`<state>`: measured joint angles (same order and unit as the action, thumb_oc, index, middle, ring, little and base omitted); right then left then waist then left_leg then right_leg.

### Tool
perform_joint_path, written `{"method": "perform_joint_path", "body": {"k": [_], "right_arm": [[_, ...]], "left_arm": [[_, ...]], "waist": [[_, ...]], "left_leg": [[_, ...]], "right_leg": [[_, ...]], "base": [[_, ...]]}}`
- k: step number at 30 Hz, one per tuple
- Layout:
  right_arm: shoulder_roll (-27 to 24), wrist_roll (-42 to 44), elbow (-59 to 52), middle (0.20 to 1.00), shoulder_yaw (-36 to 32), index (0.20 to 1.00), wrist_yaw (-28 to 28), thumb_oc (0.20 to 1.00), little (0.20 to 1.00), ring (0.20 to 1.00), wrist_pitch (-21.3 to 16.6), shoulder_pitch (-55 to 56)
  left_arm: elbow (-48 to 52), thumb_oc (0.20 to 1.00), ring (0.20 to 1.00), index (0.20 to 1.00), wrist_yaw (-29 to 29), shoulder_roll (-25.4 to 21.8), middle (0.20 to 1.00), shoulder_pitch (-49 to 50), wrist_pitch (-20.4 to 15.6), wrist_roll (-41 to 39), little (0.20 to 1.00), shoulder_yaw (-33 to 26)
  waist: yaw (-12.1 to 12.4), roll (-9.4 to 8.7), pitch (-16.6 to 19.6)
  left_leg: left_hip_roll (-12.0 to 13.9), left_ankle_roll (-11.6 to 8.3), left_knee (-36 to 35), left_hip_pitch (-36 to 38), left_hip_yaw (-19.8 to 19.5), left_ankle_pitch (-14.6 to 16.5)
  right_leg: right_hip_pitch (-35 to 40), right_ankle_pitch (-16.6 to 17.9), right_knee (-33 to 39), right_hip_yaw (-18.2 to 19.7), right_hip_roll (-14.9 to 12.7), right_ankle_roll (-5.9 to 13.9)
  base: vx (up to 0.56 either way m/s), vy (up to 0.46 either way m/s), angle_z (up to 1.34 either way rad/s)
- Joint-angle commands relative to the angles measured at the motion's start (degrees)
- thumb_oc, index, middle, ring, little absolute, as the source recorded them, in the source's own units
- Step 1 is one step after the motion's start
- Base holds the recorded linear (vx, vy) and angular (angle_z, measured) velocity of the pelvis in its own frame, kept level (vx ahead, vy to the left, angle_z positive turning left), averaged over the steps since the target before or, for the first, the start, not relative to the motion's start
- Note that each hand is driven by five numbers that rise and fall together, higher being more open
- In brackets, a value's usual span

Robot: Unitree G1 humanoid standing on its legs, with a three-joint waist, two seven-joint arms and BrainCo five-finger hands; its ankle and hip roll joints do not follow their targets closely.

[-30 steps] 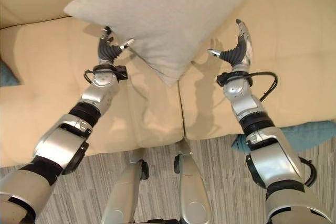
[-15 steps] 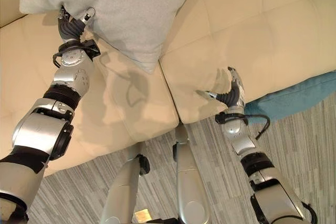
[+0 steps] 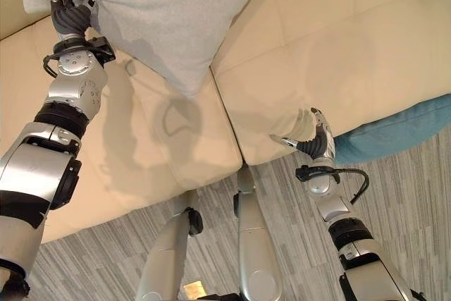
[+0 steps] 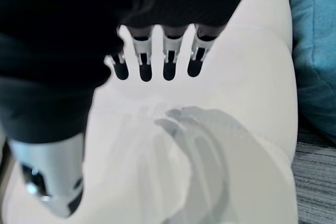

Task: Pick up all the scattered cushions and arrange them neatly on the sofa.

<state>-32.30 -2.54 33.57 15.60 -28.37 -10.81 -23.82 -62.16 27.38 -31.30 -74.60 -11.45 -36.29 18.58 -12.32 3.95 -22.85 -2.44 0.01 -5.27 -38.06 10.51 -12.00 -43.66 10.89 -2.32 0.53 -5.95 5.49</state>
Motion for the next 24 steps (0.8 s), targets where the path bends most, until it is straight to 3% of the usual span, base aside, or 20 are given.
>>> {"method": "perform_joint_path", "body": {"k": [1, 6, 9, 11, 20, 24], "right_arm": [[-2.6, 0.5, -0.2, 1.0, -2.8, 1.0, 0.1, 1.0, 1.0, 1.0, -2.6, 3.0], [-4.2, 0.7, -0.4, 1.0, -3.8, 1.0, 1.6, 1.0, 1.0, 1.0, -3.3, 5.0], [-4.5, 1.1, -0.3, 1.0, -3.8, 1.0, 2.0, 1.0, 1.0, 1.0, -3.6, 5.5], [-4.6, 1.5, -0.2, 1.0, -3.7, 1.0, 2.3, 1.0, 1.0, 1.0, -3.5, 5.5], [-4.6, 0.7, 0.0, 1.0, -3.0, 1.0, 1.6, 1.0, 1.0, 1.0, -2.6, 4.6], [-4.5, 1.1, -0.4, 1.0, -4.1, 1.0, 2.0, 1.0, 1.0, 1.0, -2.8, 5.9]], "left_arm": [[-0.4, 0.2, 0.2, 0.2, 0.8, -3.3, 0.2, -9.6, -4.9, 4.4, 0.2, 0.3], [-0.5, 0.2, 0.2, 0.2, 0.6, -8.9, 0.2, -12.5, -4.7, 7.0, 0.2, 3.0], [-1.0, 0.2, 0.2, 0.2, 0.4, -9.3, 0.2, -13.9, -4.3, 7.9, 0.2, 4.1], [-1.3, 1.0, 1.0, 1.0, -0.1, -9.1, 1.0, -14.1, -4.2, 8.1, 1.0, 4.7], [-1.9, 1.0, 1.0, 1.0, -1.6, -4.7, 1.0, -10.3, -3.5, 7.8, 1.0, 3.0], [-4.5, 1.0, 1.0, 1.0, -3.4, -7.7, 1.0, -5.6, -2.1, 9.0, 1.0, 1.1]], "waist": [[-0.7, 2.83, 4.2], [-0.4, 3.56, 5.1], [-0.5, 3.91, 5.5], [-0.5, 3.92, 5.5], [-0.5, 3.01, 4.3], [-0.2, 2.56, 4.0]], "left_leg": [[-2.1, -2.6, 0.3, 5.5, -0.7, 8.8], [-2.1, -2.71, 0.3, 6.0, -1.0, 8.8], [-2.2, -2.73, 0.3, 6.4, -1.0, 8.8], [-2.2, -2.74, 0.3, 6.4, -1.0, 8.8], [-1.9, -2.88, 0.3, 6.2, -0.8, 8.5], [-1.5, -2.99, 0.3, 6.5, -0.8, 8.2]], "right_leg": [[3.1, -5.7, -1.8, -2.3, -0.4, 3.68], [3.9, -5.5, -1.3, -2.6, -0.7, 3.68], [4.2, -5.5, -1.4, -2.5, -0.8, 3.73], [4.3, -5.5, -1.4, -2.6, -0.9, 3.79], [3.8, -5.4, -1.5, -2.6, -0.6, 3.6], [4.0, -5.4, -1.6, -2.6, -0.4, 3.37]], "base": [[0.0, 0.0, 0.0], [0.0, 0.004, 0.01], [0.01, 0.034, 0.04], [0.0, 0.015, 0.01], [0.0, 0.0, 0.0], [0.0, 0.0, 0.0]]}}
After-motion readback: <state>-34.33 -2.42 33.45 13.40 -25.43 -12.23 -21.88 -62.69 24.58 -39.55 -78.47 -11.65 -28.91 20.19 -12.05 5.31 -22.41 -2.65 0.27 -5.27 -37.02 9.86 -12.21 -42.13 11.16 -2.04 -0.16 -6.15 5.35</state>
